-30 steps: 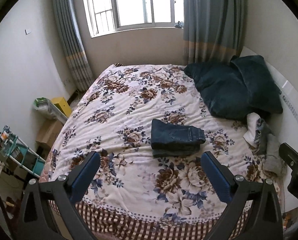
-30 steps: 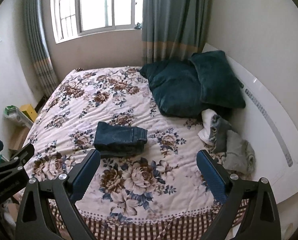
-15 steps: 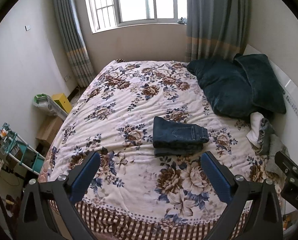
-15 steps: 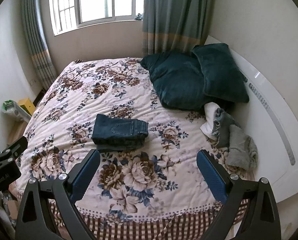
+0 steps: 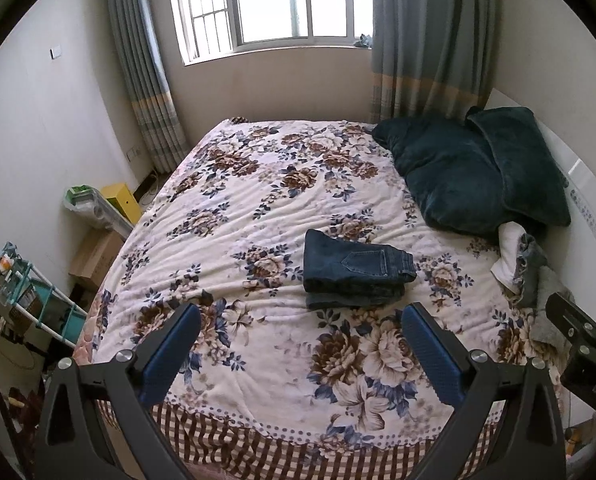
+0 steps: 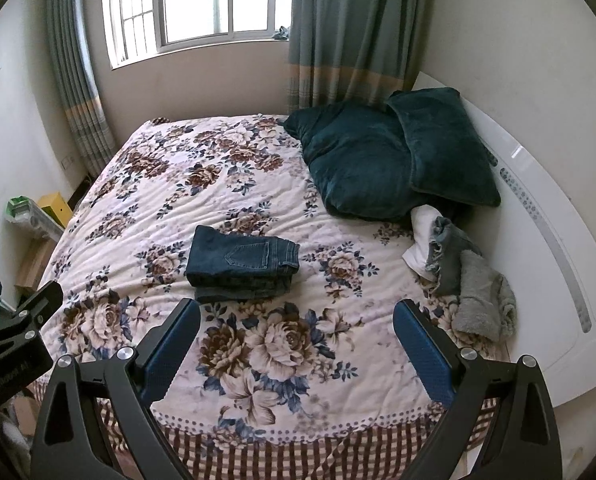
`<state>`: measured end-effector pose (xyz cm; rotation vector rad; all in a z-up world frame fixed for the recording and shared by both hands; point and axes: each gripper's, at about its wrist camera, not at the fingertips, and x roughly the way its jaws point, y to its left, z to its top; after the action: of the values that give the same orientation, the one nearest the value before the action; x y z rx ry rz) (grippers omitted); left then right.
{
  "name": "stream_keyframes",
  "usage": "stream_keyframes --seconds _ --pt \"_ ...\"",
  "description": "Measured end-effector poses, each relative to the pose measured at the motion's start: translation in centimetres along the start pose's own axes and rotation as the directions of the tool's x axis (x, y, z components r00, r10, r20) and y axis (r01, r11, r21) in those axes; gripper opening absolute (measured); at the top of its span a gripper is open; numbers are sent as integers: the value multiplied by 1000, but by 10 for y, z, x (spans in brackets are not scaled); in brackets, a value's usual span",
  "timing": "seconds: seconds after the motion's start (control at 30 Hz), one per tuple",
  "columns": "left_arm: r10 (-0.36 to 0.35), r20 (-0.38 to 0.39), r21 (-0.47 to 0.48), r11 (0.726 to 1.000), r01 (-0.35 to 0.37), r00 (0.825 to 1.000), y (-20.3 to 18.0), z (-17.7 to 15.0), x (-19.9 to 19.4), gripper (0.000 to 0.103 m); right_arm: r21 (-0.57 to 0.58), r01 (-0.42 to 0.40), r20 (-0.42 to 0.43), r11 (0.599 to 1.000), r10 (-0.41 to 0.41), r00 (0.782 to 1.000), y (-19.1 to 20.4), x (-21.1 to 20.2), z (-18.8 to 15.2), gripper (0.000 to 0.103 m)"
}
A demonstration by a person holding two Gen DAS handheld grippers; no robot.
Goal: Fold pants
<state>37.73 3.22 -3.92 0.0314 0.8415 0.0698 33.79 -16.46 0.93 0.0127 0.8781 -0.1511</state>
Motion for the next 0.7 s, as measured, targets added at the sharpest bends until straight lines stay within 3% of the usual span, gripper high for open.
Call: stream_keyframes --seconds 0.7 --pt "17 31 -10 1000 -17 999 2 -4 -7 103 -29 -9 18 1000 9 1000 13 6 -4 100"
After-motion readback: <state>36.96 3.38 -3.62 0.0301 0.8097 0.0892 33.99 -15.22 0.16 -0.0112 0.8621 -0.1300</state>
